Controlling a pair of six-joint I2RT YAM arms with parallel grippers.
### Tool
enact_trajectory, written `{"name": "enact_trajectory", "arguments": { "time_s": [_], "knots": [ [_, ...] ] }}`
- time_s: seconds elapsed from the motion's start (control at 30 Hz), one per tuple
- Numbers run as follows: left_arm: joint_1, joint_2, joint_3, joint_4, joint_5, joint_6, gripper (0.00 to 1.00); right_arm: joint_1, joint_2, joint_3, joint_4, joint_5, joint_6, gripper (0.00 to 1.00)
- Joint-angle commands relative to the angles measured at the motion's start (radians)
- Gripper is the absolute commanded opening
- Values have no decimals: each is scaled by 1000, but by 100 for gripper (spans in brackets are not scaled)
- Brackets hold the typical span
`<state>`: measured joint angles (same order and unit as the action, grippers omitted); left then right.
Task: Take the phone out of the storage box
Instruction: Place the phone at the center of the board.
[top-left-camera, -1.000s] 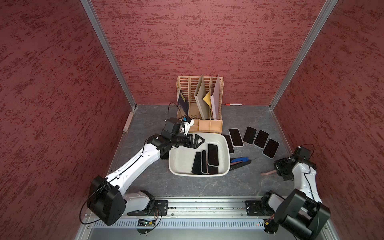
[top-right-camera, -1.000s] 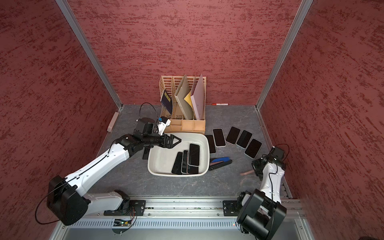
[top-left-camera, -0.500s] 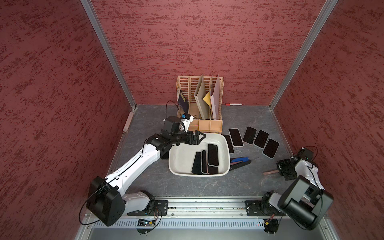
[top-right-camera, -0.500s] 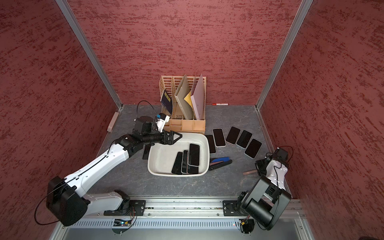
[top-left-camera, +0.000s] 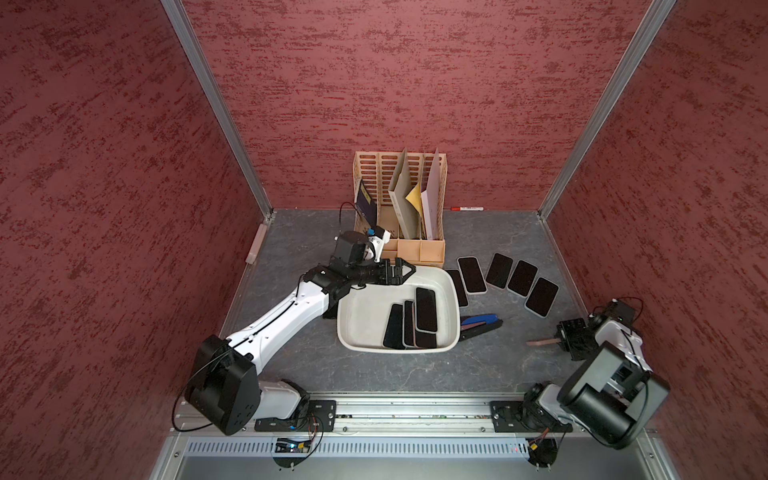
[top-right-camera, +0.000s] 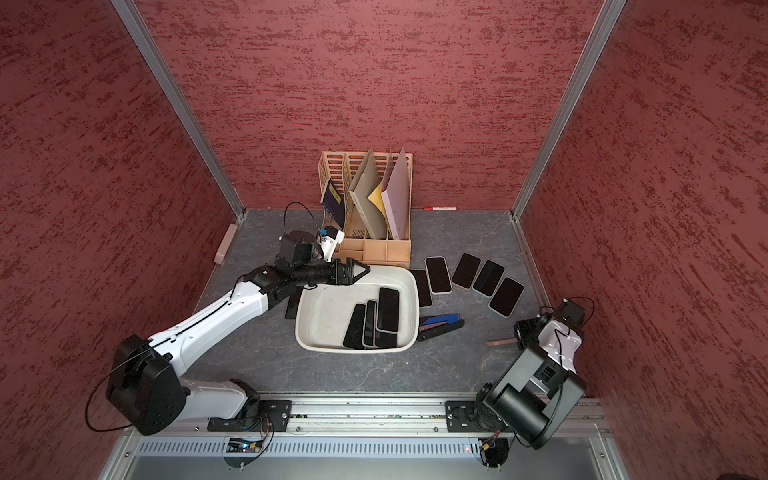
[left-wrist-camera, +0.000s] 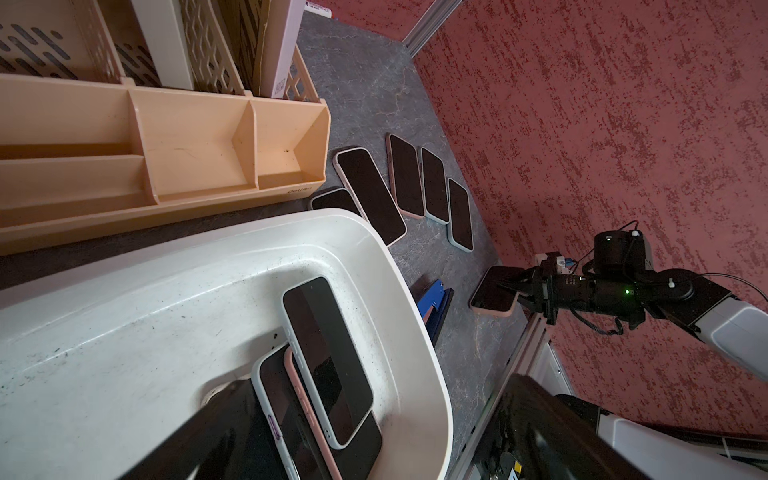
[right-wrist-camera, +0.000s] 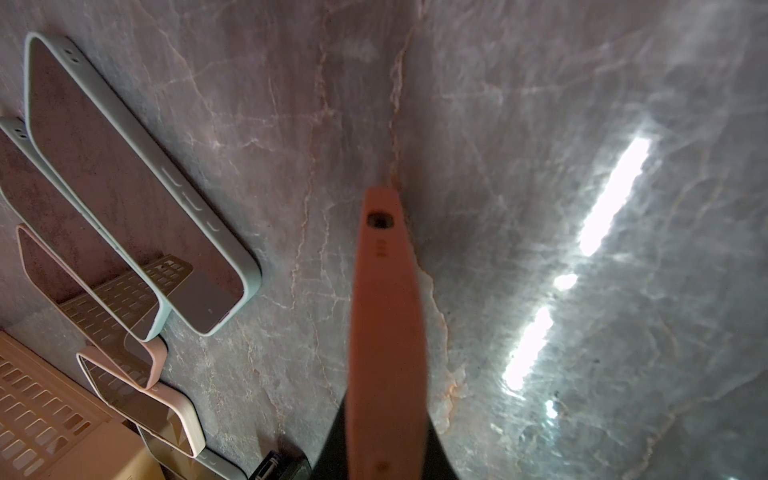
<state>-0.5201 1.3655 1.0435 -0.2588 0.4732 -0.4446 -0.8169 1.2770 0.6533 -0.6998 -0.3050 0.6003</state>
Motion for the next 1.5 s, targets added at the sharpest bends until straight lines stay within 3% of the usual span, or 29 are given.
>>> {"name": "enact_trajectory", "arguments": {
  "time_s": [0.0,0.27,0.7,0.9,1.03,1.33,1.47],
  "knots": [
    [0,15,18,39,25,-39,100,-15,57,-19,115,42,-23,0],
    [-2,86,63,-33,98,-90,100,-34,84,-5,129,17,-56,0],
    [-22,97,110,-81,87,-50,100,-37,105,-68,272,-105,-46,0],
    [-27,109,96,-52,93,-59,100,-37,99,-90,299,-106,-39,1],
    [-32,143,135,-55,100,-59,100,-36,101,-84,267,-95,-54,18],
    [-41,162,173,-157,88,-30,100,-36,35,-71,130,-32,-45,81],
    [-41,161,178,-214,83,-1,100,-36,-42,-72,52,9,-43,98]
  ]
}}
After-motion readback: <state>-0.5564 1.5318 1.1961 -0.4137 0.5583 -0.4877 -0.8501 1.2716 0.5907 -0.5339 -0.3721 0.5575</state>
